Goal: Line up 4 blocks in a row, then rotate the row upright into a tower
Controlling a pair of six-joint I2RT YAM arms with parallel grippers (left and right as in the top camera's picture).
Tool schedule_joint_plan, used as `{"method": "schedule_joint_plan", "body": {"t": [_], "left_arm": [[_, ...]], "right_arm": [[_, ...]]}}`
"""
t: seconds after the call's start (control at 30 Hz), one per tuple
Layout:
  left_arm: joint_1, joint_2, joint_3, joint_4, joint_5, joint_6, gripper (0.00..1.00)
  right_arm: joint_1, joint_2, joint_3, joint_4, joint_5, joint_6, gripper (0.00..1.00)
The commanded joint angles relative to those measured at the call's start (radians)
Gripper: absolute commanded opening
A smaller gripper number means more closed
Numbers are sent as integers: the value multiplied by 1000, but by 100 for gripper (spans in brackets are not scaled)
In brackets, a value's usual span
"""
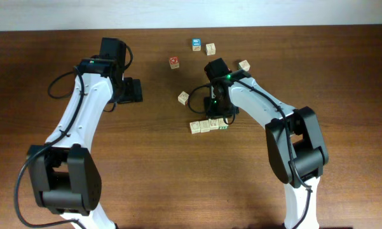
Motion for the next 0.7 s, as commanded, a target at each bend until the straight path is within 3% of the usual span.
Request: {"method": "schedule_joint_plan", "body": {"t": [0.0, 0.17, 0.27, 0.33, 0.5, 0.67], "left_arm": [[0, 9, 15, -2, -6, 16, 100], [0, 9, 15, -2, -6, 16, 100], [0, 9, 15, -2, -6, 16, 100], [0, 9, 15, -2, -7, 16, 100], [0, 9, 15, -2, -5, 16, 100], [0, 9, 15, 0, 31, 16, 100]], "right_arm": [[-3, 2, 12, -2, -10, 5, 22], [-3, 2, 13, -13, -10, 5, 22], [-18, 0, 98, -42, -8, -22, 42], [-45, 0, 243, -135, -8, -29, 50], [-106, -4, 598, -453, -6, -29, 50], [-129, -106, 804, -736, 3, -29, 50]]}}
